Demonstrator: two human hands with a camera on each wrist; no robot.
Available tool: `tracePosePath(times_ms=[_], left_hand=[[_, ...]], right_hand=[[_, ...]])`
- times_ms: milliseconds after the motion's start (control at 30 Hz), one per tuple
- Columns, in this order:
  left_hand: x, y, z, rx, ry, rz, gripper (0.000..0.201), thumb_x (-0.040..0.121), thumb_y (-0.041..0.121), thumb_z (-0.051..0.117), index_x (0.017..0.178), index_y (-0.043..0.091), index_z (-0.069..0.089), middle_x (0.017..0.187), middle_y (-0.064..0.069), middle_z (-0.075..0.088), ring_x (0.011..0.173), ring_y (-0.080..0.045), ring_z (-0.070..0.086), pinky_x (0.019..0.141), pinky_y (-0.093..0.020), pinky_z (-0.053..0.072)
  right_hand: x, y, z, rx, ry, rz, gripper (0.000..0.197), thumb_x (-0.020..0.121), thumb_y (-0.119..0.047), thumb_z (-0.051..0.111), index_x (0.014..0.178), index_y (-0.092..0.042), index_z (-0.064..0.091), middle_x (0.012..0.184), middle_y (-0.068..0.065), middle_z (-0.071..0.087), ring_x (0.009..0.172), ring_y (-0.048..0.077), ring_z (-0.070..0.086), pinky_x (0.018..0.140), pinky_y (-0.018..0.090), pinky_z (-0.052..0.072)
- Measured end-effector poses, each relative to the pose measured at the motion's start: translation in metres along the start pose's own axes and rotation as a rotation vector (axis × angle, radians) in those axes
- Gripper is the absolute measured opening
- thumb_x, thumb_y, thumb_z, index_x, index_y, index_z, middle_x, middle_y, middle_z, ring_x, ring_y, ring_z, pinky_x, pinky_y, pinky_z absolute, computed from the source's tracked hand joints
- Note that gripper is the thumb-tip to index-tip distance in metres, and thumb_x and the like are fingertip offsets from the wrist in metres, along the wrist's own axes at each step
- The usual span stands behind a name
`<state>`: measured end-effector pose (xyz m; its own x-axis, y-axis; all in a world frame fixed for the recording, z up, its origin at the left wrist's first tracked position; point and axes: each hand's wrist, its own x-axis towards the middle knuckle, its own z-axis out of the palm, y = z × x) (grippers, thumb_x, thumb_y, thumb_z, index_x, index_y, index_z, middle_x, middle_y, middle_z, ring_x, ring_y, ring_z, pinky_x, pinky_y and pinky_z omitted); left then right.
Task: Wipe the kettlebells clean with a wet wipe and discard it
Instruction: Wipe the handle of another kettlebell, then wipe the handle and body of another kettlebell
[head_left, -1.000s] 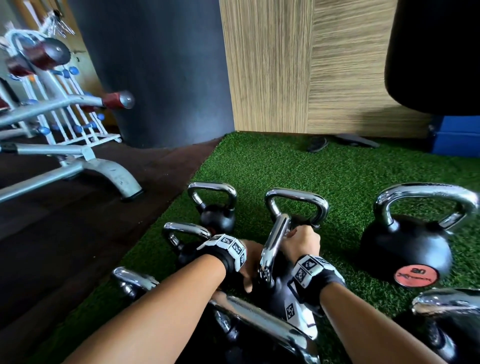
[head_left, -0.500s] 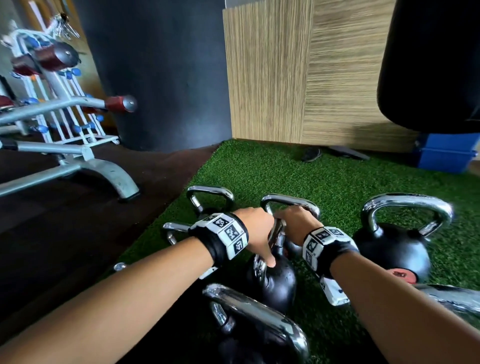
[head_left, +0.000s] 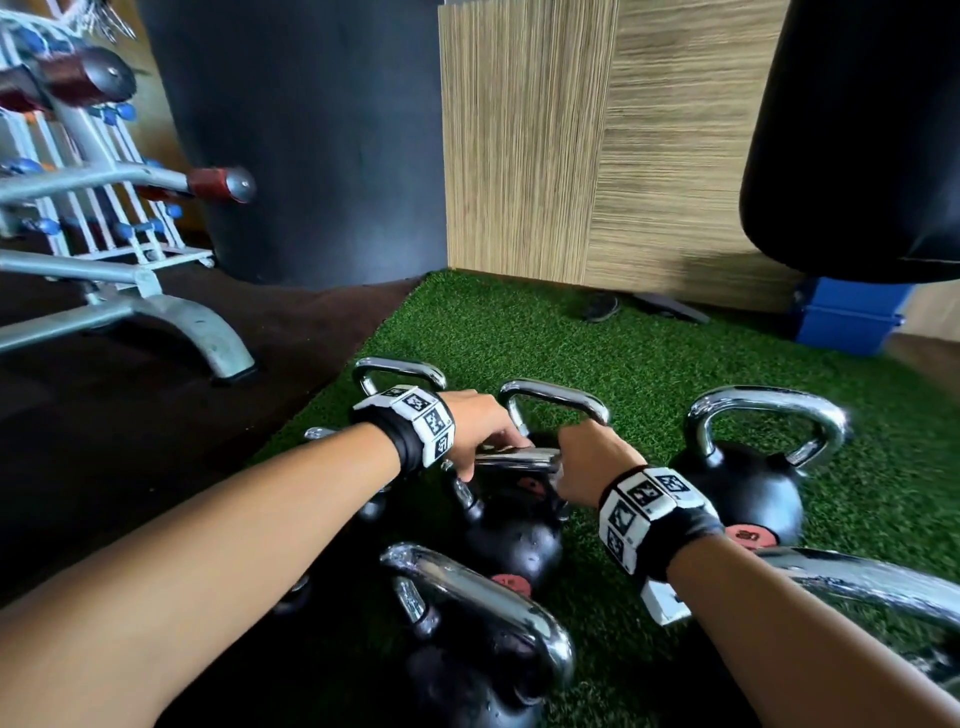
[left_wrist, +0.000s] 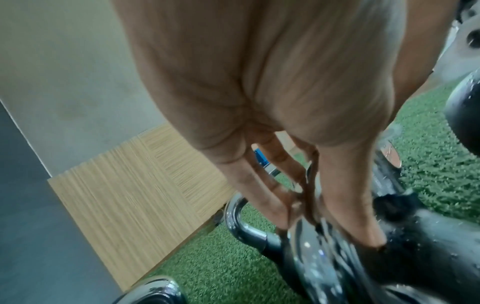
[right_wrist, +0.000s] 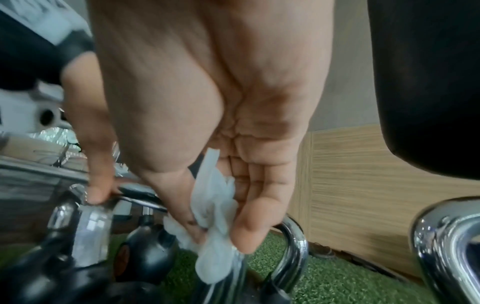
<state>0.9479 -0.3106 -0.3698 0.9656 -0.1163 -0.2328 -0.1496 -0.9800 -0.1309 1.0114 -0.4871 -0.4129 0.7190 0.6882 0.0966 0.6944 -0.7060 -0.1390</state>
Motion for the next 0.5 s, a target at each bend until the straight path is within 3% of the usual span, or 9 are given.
tracePosePath(times_ms=[100,233,367,433,500], left_hand=[[0.003,-0.001,0.003,-0.030,0.020,0.021,0.090,0.065,0.007,0.089,0.133,0.056,0.055,0.128,0.013,0.067,0.110,-0.017,0.064,0.081,-0.022,0.040],[0.004,-0.004,0.008,-0.072,0.021,0.037,0.092,0.067,0.000,0.084,0.133,0.058,0.054,0.120,0.012,0.069,0.100,-0.015,0.067,0.088,-0.033,0.055],[0.002,-0.004,0.014,-0.070,0.089,0.052,0.092,0.071,-0.005,0.077,0.133,0.058,0.053,0.117,0.011,0.070,0.094,-0.014,0.067,0.085,-0.035,0.057],[-0.001,-0.003,0.014,-0.018,0.104,0.038,0.090,0.075,-0.002,0.078,0.139,0.055,0.049,0.123,0.009,0.069,0.094,-0.017,0.068,0.081,-0.029,0.055],[-0.008,-0.003,0.012,-0.005,0.093,0.002,0.091,0.078,0.009,0.080,0.148,0.051,0.039,0.112,0.012,0.071,0.086,-0.016,0.069,0.064,-0.015,0.048]], right_hand=[[-0.013,-0.003,0.002,0.013,0.001,0.028,0.023,0.074,-0.017,0.063,0.063,-0.012,0.043,0.059,-0.004,0.045,0.065,0.021,0.059,0.056,0.024,0.045],[-0.021,-0.004,0.000,0.056,-0.023,0.078,0.026,0.075,-0.013,0.061,0.057,-0.017,0.042,0.059,-0.001,0.051,0.052,0.009,0.049,0.043,0.019,0.038],[-0.029,-0.012,-0.003,0.084,-0.033,0.128,0.025,0.075,-0.012,0.059,0.057,-0.017,0.042,0.061,-0.001,0.052,0.059,0.017,0.058,0.053,0.026,0.051],[-0.036,-0.015,-0.008,0.091,-0.049,0.151,0.025,0.078,-0.010,0.058,0.059,-0.017,0.043,0.065,0.001,0.054,0.068,0.022,0.061,0.059,0.029,0.052],[-0.044,-0.015,-0.019,0.073,-0.117,0.158,0.012,0.083,-0.007,0.054,0.071,-0.009,0.057,0.081,0.008,0.064,0.080,0.026,0.067,0.068,0.032,0.057]])
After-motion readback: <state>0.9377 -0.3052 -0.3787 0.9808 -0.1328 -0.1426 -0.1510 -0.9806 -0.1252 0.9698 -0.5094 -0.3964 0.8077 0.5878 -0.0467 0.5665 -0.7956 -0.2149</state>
